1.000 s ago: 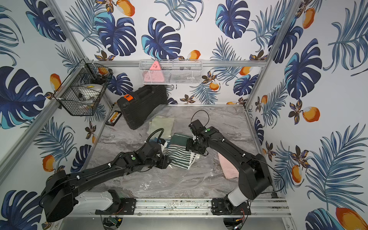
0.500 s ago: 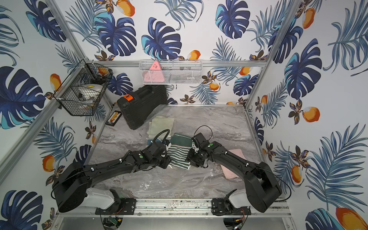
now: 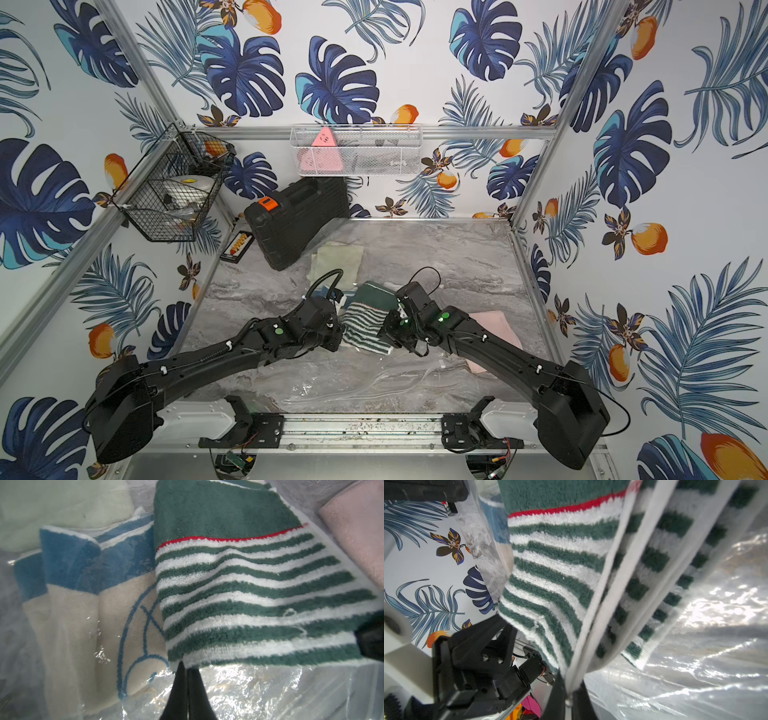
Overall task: Place the folded towel into the vacuum bag
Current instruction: Adjust the towel in the vacuum bag.
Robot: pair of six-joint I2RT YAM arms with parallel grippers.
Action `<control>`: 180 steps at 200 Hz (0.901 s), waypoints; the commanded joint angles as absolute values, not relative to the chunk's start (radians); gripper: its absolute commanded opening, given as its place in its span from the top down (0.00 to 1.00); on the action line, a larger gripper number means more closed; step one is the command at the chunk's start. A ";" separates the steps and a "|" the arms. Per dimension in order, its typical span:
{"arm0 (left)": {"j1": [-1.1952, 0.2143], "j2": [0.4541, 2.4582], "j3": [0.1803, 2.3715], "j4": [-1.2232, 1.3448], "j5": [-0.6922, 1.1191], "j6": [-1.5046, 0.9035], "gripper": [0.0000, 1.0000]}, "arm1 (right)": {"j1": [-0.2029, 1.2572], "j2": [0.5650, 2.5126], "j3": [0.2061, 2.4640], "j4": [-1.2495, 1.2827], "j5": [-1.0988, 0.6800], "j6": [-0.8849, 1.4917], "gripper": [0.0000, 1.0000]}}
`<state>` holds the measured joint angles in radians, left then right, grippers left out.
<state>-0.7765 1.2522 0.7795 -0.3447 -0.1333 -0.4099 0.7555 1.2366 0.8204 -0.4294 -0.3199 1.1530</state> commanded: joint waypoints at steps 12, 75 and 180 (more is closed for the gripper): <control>-0.762 1.213 0.840 -0.457 -0.215 -0.450 0.88 | 0.796 1.244 0.687 -0.386 -0.222 1.273 0.97; -0.755 1.270 0.962 -0.423 -0.133 -0.423 0.79 | 0.794 1.308 0.690 -0.361 -0.341 1.184 0.53; -0.776 1.473 0.826 -0.144 0.083 -0.565 0.77 | 0.624 1.318 0.636 -0.241 -0.317 1.227 0.24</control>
<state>-0.7780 1.4841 0.8806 -0.1684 0.1074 -0.5274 0.6250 1.2854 0.6716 -0.3580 -0.3153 1.1702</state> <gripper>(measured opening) 0.230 0.756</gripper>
